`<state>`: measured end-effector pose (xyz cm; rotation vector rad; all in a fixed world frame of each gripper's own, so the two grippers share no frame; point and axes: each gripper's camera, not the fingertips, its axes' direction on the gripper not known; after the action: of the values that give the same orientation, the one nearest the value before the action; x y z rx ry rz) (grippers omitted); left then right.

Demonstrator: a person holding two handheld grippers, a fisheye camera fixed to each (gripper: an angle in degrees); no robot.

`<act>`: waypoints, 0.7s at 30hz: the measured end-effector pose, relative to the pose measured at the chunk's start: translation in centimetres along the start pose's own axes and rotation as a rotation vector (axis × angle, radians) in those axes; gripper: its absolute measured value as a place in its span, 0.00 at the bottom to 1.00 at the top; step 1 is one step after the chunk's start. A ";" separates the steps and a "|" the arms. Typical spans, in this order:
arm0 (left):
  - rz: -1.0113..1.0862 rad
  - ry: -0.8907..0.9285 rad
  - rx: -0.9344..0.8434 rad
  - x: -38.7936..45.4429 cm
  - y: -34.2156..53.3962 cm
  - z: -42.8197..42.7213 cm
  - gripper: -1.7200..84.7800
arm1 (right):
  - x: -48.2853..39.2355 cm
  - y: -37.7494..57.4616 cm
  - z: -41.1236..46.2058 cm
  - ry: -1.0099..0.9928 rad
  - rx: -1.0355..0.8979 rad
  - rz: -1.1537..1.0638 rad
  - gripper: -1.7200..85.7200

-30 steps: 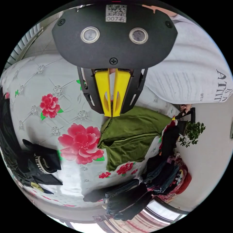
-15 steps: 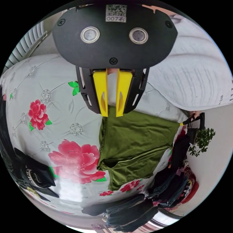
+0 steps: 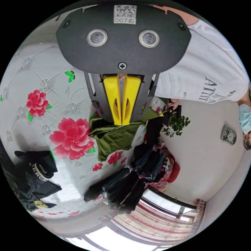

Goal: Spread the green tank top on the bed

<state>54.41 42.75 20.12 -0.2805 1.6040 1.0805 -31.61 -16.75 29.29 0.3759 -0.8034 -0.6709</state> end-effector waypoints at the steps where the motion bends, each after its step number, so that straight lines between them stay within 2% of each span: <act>1: 0.012 0.024 0.027 0.3 -0.5 -0.8 0.01 | -0.7 -0.8 -2.4 -0.051 0.056 -0.003 0.02; 6: 0.170 0.148 0.199 4.0 -7.2 -8.9 0.01 | -6.4 -6.8 -13.5 -0.165 0.283 -0.144 0.02; 8: 0.254 0.200 0.273 6.3 -8.6 -12.2 0.01 | -11.4 -8.7 -18.9 -0.193 0.369 -0.276 0.02; 12: 0.415 0.184 0.345 10.1 -9.4 -17.0 0.01 | -16.9 -9.3 -24.2 -0.112 0.404 -0.387 0.02; 15: 0.374 0.140 0.313 9.4 -10.8 -16.6 0.01 | -17.1 -10.6 -25.0 -0.035 0.367 -0.361 0.02; 21: 0.238 0.232 0.321 7.3 -14.6 -15.1 0.01 | -16.7 -15.1 -25.2 -0.056 0.370 -0.293 0.02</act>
<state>51.88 25.83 5.97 0.0016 2.0285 0.9734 -26.99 -15.03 -4.19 0.8251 -0.9369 -0.8086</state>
